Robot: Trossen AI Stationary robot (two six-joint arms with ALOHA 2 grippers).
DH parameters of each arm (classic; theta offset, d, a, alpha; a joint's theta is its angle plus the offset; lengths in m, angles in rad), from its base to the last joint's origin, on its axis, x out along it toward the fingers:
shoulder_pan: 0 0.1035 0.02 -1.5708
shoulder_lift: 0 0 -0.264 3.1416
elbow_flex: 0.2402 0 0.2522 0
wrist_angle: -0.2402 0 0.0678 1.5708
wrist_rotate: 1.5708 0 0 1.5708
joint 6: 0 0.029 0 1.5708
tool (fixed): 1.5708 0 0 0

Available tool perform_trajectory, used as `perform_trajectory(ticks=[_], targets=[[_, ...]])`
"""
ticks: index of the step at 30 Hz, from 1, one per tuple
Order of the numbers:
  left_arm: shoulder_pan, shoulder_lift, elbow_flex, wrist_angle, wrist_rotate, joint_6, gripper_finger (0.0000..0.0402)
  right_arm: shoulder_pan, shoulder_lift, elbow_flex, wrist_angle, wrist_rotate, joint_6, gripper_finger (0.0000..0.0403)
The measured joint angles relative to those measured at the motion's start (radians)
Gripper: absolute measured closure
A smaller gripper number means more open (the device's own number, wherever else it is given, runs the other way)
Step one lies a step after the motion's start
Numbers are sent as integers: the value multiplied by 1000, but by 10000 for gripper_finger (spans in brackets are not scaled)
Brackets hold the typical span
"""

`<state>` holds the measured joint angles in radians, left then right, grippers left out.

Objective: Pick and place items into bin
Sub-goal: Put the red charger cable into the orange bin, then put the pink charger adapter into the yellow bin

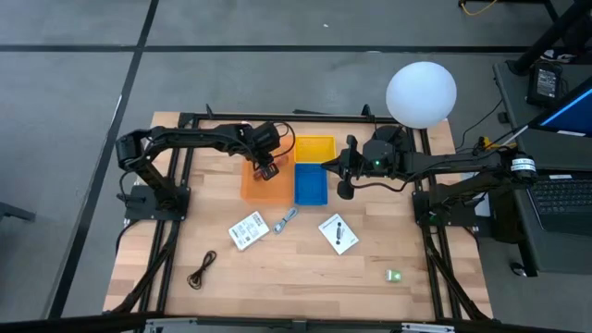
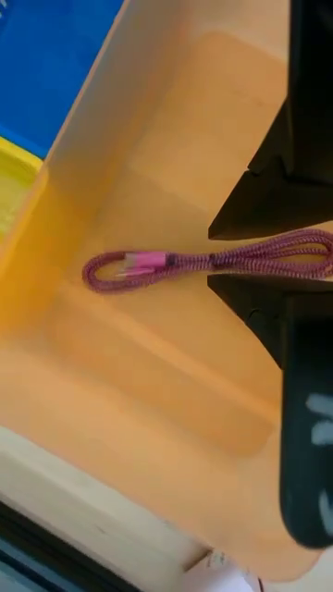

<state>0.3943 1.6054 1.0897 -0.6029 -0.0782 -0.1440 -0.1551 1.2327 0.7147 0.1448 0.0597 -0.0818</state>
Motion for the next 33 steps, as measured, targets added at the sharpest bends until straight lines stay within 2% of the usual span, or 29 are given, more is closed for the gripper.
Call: perform_trajectory(ticks=[7, 14, 26, 33], targets=[[0, -8, 0, 0, -4, 19, 328, 0, 0, 0, -1, 0, 1, 399], [-2, -69, 0, -12, 2, 77, 331, 0, 0, 0, -1, 0, -1, 399], [-14, -299, -1, -58, -7, 199, 338, 0, 0, 0, -10, 0, -2, 399], [-15, -464, -144, 120, -7, 239, 347, 3, 0, 0, -22, -1, 25, 399]])
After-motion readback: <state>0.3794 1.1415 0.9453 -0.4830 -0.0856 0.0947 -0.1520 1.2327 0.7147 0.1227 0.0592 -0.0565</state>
